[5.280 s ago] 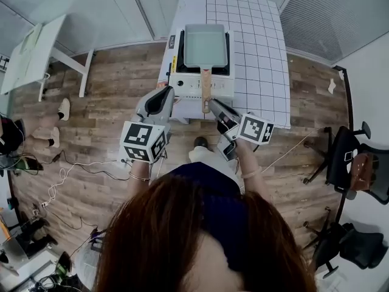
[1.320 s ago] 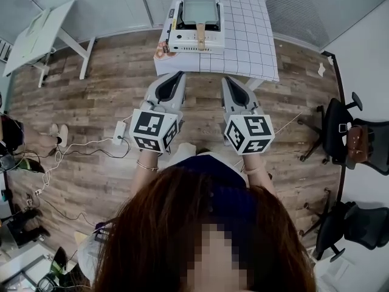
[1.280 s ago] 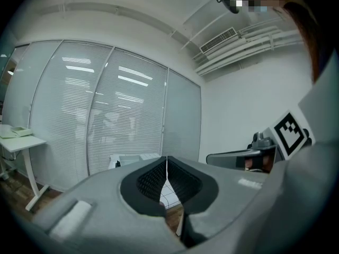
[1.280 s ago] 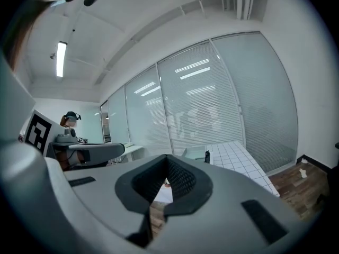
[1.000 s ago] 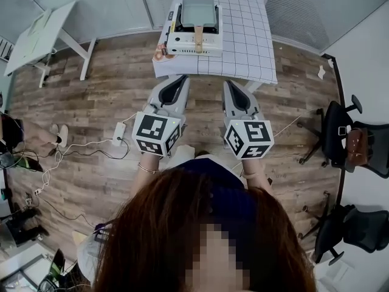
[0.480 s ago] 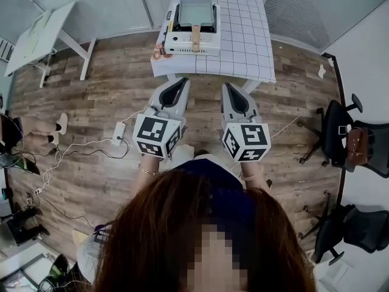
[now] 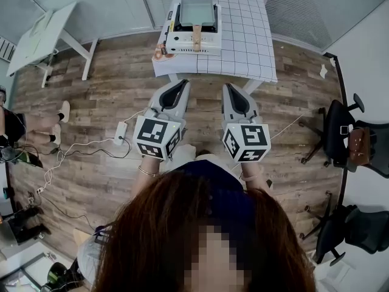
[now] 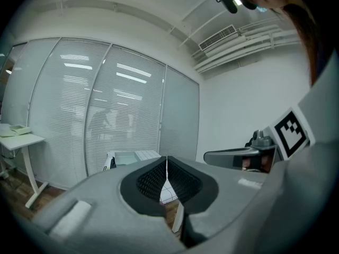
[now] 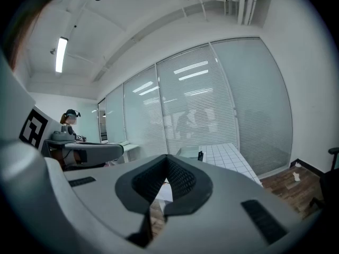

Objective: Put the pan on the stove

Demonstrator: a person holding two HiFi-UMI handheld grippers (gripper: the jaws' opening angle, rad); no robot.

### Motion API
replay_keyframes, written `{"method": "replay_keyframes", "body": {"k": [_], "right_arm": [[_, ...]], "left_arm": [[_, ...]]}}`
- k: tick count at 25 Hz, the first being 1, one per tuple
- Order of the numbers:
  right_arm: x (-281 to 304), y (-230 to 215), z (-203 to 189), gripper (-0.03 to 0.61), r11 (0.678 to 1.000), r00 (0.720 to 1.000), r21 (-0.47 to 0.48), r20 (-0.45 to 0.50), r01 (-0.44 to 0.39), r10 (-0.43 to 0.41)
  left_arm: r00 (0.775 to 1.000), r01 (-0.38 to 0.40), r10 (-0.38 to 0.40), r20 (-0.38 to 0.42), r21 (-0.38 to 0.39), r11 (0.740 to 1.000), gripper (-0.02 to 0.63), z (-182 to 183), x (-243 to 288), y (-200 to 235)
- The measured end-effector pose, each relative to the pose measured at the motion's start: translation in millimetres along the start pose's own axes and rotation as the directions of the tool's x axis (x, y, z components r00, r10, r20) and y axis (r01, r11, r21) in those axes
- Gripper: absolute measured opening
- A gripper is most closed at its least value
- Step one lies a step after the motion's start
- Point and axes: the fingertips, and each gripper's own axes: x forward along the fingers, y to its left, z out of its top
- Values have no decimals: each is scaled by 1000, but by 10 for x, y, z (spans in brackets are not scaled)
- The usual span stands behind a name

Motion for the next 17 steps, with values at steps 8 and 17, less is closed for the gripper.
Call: {"method": "replay_keyframes", "body": {"k": [8, 17], "right_arm": [[-4, -39, -48, 8, 999, 1000, 23, -13, 26, -26], [3, -1, -24, 8, 998, 999, 53, 0, 37, -37]], "left_arm": [[1000, -2, 2, -4, -5, 1000, 17, -32, -31, 18], [1000, -8, 8, -2, -12, 1000, 17, -46, -104, 90]]}}
